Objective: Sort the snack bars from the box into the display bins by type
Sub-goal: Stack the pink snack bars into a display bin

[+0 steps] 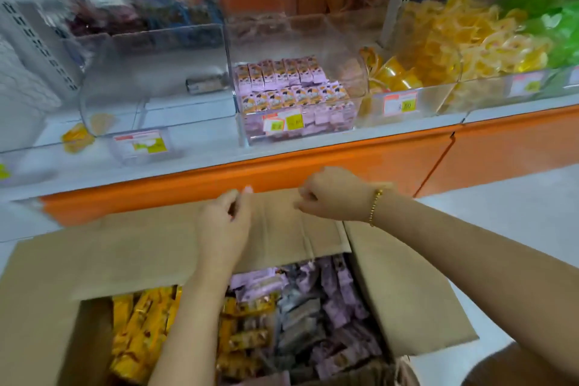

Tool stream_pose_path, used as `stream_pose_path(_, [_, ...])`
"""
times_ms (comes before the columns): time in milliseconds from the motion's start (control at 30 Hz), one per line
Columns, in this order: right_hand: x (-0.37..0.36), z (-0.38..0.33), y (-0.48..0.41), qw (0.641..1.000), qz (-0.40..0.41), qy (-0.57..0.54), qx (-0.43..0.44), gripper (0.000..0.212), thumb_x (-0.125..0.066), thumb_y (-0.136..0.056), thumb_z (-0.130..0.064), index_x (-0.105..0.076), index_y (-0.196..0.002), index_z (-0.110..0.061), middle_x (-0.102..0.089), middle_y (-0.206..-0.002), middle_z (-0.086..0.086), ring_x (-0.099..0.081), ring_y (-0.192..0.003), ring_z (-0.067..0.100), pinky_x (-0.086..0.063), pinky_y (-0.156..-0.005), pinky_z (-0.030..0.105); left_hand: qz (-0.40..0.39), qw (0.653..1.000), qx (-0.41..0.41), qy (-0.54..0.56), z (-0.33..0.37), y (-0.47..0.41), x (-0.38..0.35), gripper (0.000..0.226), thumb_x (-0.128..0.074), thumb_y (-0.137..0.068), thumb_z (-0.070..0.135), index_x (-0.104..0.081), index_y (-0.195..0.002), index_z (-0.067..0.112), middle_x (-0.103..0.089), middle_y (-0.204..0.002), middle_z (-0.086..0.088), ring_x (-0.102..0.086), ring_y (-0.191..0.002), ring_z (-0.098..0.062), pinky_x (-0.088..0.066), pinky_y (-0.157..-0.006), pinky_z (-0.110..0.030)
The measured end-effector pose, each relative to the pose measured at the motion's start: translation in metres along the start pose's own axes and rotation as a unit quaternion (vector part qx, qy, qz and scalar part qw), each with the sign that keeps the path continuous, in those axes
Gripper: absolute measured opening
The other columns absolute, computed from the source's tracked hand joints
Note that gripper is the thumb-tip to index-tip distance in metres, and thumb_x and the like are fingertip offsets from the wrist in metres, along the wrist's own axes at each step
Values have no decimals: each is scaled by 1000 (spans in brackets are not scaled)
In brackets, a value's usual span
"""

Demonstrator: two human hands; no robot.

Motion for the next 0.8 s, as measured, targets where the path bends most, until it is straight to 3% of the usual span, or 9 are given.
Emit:
stream_pose_path(100, [-96,-19,12,982,-166,-89,-10,40,-53,-94,-37,-54,-61,-14,-57,-68,5,-51,-67,21,-43,-64,31,-62,994,86,-35,-65,62,-15,51,-51,-96,31,-29,-55,12,-22,-48,0,-25,-45,-11,-17,-49,-28])
stream_pose_path(167, [-161,-20,29,957,-253,-132,-47,34,-54,-93,-27,-59,-66,-6,-56,-64,9,-52,-61,20,-41,-58,29,-117,980,149,-55,-115,102,-34,48,-54,-94,31,-42,-54,8,-40,-48,-4,-38,-47,-10,-25,-51,-28])
stream_pose_path(233, [-213,-11,47,946,-298,-101,-81,28,-52,-95,-23,-63,-86,0,-56,-74,13,-58,-76,26,-45,-67,31,-166,962,205,-65,-159,137,-53,26,-61,-90,24,-60,-66,17,-65,-70,0,-60,-68,-16,-37,-59,-26])
stream_pose_path(300, [-249,1,65,939,-313,-83,-117,34,-47,-98,-27,-60,-111,1,-54,-80,11,-57,-91,26,-46,-82,34,-185,946,255,-79,-188,160,-62,6,-64,-88,14,-66,-92,19,-68,-114,1,-65,-88,-13,-41,-68,-19])
stream_pose_path(333, [-264,4,73,936,-319,-79,-126,38,-43,-100,-27,-54,-123,1,-57,-89,12,-56,-97,26,-46,-88,34,-196,939,264,-100,-195,166,-65,19,-64,-88,13,-65,-107,16,-61,-127,2,-64,-86,-9,-43,-68,-17])
stream_pose_path(400, [-287,3,85,930,-329,-85,-142,45,-41,-101,-22,-37,-142,-3,-55,-125,18,-53,-115,30,-42,-95,35,-224,929,252,-153,-204,168,-71,38,-62,-89,12,-56,-127,16,-54,-135,2,-64,-79,-8,-50,-69,-20])
stream_pose_path(467, [-300,-3,88,933,-326,-78,-133,55,-45,-99,-19,-24,-148,-5,-44,-140,19,-47,-124,32,-39,-97,35,-254,921,228,-189,-204,162,-80,44,-59,-90,11,-51,-133,17,-53,-137,-2,-64,-100,-19,-50,-88,-30])
stream_pose_path(567, [-307,-1,86,938,-286,-93,-171,55,-43,-100,-15,-20,-150,-8,-42,-141,22,-47,-125,33,-40,-97,36,-290,912,206,-204,-205,155,-95,45,-55,-92,10,-49,-137,15,-49,-141,-5,-50,-125,-21,-40,-101,-28])
stream_pose_path(800, [-291,9,89,950,-201,-121,-206,60,-52,-91,-5,-28,-146,-15,-59,-116,16,-59,-105,32,-50,-80,35,-341,871,281,-217,-220,178,-114,48,-55,-93,23,-45,-139,10,-41,-146,-9,-42,-131,-26,-39,-104,-32])
Point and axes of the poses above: each hand's wrist, its own y-axis away from the middle knuckle, its own x-axis out of the back of the hand, z = x × y, the point moved 10 cm from there along -y, towards the middle knuckle
